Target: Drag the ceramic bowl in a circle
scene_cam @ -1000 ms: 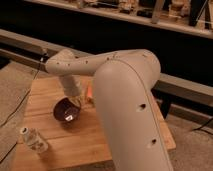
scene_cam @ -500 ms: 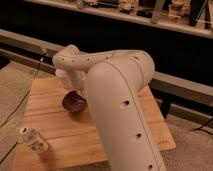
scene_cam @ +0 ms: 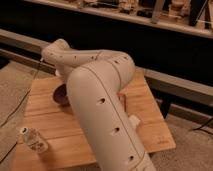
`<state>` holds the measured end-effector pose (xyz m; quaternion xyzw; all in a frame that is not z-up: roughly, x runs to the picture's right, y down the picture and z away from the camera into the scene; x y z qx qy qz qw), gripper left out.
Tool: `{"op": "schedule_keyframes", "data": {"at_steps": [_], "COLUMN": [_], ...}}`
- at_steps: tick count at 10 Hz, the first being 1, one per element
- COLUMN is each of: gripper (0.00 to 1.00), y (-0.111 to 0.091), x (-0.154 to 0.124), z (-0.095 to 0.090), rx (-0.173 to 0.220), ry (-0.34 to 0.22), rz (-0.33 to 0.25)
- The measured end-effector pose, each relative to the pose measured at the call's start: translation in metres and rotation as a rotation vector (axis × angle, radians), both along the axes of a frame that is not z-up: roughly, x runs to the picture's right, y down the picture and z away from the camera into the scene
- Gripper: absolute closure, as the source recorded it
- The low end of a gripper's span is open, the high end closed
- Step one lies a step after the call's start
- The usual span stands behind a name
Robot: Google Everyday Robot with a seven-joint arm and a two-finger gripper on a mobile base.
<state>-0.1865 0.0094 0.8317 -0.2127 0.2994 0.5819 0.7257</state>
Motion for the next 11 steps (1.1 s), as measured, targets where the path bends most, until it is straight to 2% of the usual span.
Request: {"op": "schedule_keyframes", "data": {"at_steps": [3, 5, 6, 8, 9, 11], "gripper": [1.0, 1.0, 1.0, 1.0, 1.0, 1.0], "y": [0.033, 0.063, 0.074, 0.092, 0.101, 0.104], "x": [-0.042, -0.043, -0.035, -0.001, 0.033, 0.077], "z": [-0.027, -0.056, -0.067, -0.088, -0.098, -0.102], "rx": [-0.049, -0.109, -0.133, -0.18, -0.209, -0.228], "ry": [-0.1, -0.143, -0.146, -0.123, -0.081, -0.011], "rz": [-0.043, -0.059, -0.064, -0.081, -0.09, -0.087]}}
